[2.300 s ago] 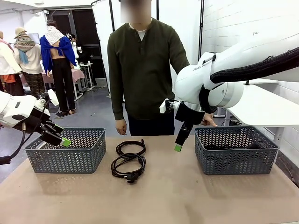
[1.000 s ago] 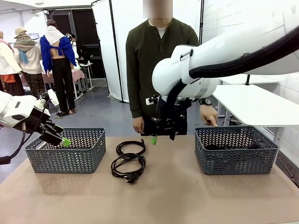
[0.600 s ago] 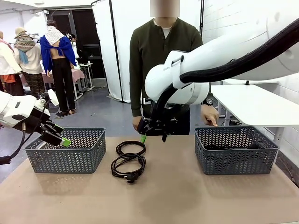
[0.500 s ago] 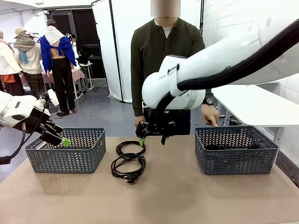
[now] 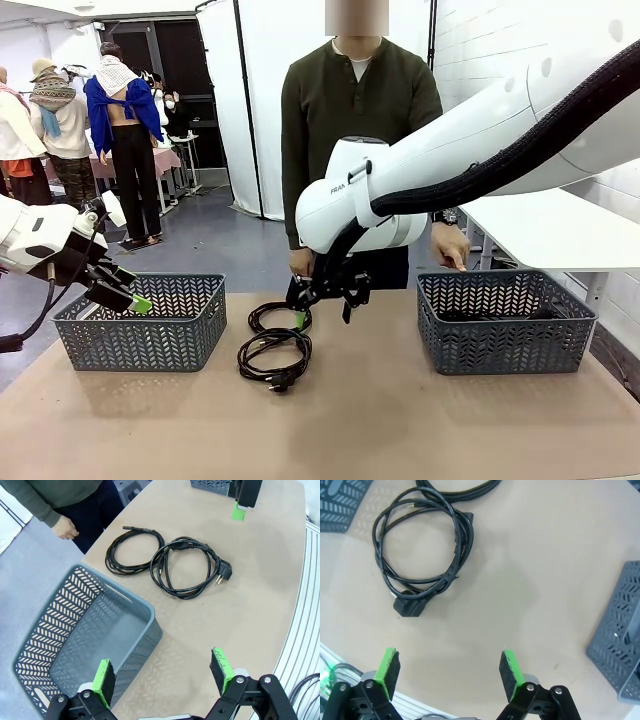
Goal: Organize the cables according to human instructions.
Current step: Pick up a bundle of cables and place it in the basket indicated by the human.
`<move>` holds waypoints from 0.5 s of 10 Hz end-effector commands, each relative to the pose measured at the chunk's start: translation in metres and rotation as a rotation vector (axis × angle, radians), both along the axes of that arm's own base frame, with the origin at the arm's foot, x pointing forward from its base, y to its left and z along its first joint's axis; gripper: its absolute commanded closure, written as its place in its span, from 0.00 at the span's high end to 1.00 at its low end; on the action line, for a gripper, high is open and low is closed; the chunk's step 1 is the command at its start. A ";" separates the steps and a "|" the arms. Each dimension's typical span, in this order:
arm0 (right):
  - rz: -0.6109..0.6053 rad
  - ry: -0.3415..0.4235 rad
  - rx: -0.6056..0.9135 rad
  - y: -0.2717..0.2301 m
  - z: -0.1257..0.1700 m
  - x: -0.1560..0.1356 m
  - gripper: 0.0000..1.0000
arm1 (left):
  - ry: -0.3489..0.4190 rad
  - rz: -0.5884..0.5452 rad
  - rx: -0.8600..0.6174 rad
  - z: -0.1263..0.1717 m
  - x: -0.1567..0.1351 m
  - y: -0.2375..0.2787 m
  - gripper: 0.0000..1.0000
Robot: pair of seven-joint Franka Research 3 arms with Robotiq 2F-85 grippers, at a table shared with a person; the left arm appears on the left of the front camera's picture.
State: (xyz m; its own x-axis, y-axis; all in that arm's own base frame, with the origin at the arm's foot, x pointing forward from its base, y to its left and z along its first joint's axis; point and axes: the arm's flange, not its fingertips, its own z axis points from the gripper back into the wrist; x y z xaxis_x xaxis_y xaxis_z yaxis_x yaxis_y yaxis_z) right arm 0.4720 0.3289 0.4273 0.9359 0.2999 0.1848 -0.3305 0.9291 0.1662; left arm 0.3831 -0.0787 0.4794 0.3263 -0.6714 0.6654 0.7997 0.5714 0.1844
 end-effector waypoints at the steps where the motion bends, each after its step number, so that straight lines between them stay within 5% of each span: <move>1: 0.003 -0.005 0.006 -0.003 0.004 0.001 1.00 | 0.000 -0.008 -0.006 -0.002 0.002 0.003 1.00; 5: -0.001 -0.006 0.002 -0.001 0.003 0.000 1.00 | 0.000 -0.008 -0.006 -0.002 0.002 0.003 1.00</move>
